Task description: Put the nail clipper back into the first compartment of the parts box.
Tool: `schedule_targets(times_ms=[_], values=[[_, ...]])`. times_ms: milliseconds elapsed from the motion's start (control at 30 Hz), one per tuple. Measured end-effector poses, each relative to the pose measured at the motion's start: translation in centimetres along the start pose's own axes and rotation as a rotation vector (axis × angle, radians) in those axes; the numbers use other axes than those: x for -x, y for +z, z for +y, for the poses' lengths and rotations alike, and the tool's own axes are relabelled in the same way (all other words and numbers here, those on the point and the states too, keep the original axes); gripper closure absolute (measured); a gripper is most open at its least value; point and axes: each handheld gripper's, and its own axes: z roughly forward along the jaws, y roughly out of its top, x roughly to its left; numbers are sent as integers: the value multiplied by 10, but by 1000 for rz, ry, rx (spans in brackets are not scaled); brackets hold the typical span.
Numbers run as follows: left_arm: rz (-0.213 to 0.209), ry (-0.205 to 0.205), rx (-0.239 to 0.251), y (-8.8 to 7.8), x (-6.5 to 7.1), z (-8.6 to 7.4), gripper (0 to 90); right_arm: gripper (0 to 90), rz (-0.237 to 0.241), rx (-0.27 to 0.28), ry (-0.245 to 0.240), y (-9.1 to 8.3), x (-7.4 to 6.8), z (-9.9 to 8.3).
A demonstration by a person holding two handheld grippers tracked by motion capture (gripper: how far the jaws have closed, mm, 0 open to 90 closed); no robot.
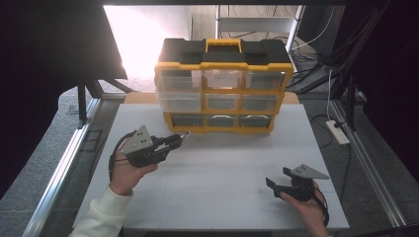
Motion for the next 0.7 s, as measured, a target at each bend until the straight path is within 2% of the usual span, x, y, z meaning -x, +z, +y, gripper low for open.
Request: schedule_targets(times_ms=[700], values=[[10, 14, 50, -6, 2, 19, 792, 180, 0, 3, 11, 0, 1, 0]])
